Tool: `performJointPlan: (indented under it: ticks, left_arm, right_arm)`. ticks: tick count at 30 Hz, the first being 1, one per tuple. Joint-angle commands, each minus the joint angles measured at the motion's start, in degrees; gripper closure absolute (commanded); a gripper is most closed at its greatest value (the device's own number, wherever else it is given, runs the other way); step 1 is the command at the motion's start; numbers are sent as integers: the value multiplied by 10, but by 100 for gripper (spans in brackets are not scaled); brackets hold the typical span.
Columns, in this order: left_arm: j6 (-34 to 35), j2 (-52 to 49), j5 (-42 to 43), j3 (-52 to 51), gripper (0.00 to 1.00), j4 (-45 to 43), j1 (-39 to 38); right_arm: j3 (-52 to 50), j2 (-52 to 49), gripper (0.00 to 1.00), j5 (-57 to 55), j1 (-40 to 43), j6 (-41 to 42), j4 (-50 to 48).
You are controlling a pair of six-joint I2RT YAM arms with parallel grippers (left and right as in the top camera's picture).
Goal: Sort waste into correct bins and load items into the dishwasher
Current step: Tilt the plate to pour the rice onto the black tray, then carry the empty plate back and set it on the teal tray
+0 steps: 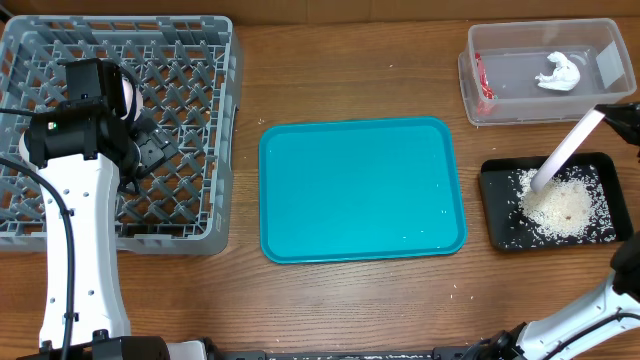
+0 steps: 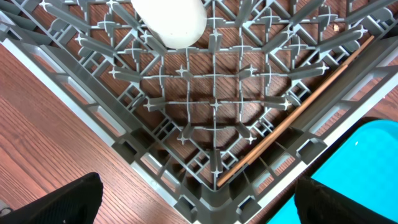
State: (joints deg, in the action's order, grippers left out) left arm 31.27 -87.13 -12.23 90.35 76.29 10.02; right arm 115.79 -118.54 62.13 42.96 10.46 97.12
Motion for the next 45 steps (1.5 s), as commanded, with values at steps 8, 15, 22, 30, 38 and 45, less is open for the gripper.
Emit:
performJointPlan:
  ticks: [8,15,22,30,38,45]
  left_arm:
    - [-9,-2,-2,-3,0,0,0]
    - [-9,-2,-2,-3,0,0,0]
    - [-9,-2,-2,-3,0,0,0]
    - [-9,-2,-2,-3,0,0,0]
    - [-9,-2,-2,-3,0,0,0]
    - [-9,-2,-2,-3,0,0,0]
  right_arm:
    - [-1,70,96,-23,-92,-65,0]
    - [-1,73,96,-110,-235,-64,-15]
    - [-1,73,96,-277,-420,-21,-57]
    - [-3,72,96,-438,-663,123,-181]
    - [-4,29,96,-641,-844,351,-265]
    - [-4,-41,96,-704,-903,403,-286]
